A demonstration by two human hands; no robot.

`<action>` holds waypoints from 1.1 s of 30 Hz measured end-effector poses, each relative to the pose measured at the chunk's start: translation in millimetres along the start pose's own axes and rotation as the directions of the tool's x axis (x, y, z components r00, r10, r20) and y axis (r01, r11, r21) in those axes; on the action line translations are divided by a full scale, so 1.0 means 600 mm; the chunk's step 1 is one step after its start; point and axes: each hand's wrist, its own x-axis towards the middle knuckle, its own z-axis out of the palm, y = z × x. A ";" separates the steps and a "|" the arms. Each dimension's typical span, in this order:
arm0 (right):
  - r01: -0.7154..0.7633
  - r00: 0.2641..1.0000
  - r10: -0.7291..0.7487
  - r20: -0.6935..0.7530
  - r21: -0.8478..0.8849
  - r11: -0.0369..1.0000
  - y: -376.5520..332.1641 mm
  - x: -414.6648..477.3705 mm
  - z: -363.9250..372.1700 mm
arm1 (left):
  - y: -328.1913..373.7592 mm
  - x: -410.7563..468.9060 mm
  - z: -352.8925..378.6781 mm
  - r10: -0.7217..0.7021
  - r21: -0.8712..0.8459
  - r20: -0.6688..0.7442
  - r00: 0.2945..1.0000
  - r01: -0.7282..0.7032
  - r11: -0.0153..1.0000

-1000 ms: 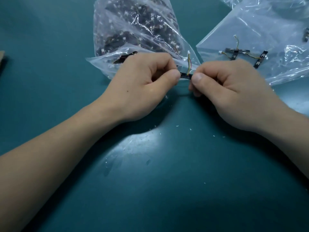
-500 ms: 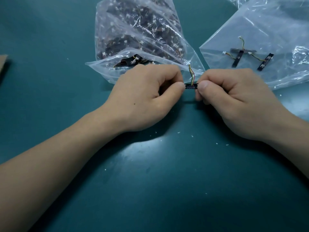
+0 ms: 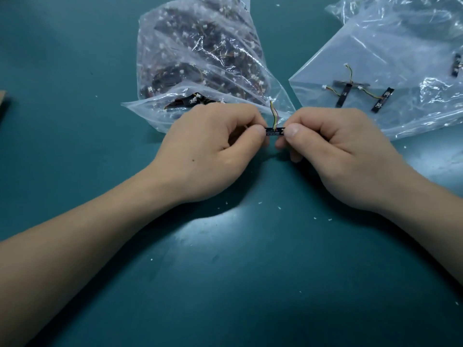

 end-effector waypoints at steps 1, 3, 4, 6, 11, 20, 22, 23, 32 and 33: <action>0.005 1.000 -0.005 0.010 -0.025 1.000 0.001 0.000 0.001 | -0.002 -0.003 -0.002 0.006 -0.020 0.008 1.000 -0.006 1.000; 0.028 1.000 -0.027 0.014 -0.078 0.997 0.001 -0.001 0.002 | -0.006 -0.009 -0.008 0.015 -0.078 0.033 0.999 -0.013 0.997; 0.054 0.999 -0.053 0.004 -0.112 0.992 0.000 -0.003 0.003 | -0.007 -0.012 -0.010 0.015 -0.115 0.040 0.999 -0.011 0.993; 0.110 0.993 -0.116 -0.020 -0.201 0.973 -0.004 -0.009 0.008 | -0.010 -0.015 -0.014 0.005 -0.173 0.052 0.999 0.005 0.985; 0.051 0.998 -0.055 -0.022 -0.149 0.987 -0.003 -0.010 0.011 | -0.012 -0.013 -0.013 -0.001 -0.202 0.071 0.997 0.015 0.979; 0.036 0.999 -0.035 0.036 -0.014 0.999 -0.009 -0.006 0.004 | -0.008 -0.014 -0.016 -0.014 -0.253 0.114 0.993 0.043 0.967; 0.070 0.998 -0.070 0.001 -0.022 0.997 -0.011 -0.011 0.005 | -0.004 -0.017 -0.015 -0.005 -0.220 0.133 0.991 0.034 0.975; 0.083 0.996 -0.084 -0.016 -0.026 0.996 -0.012 -0.014 0.005 | -0.002 -0.018 -0.014 0.000 -0.184 0.145 0.989 0.027 0.982; 0.070 0.997 -0.070 0.027 -0.008 0.997 -0.010 -0.012 0.005 | -0.001 -0.018 -0.012 0.014 -0.144 0.127 0.992 0.005 0.990; 0.071 0.997 -0.071 0.025 -0.006 0.997 -0.010 -0.012 0.006 | 0.000 -0.019 -0.011 0.017 -0.125 0.130 0.991 -0.001 0.992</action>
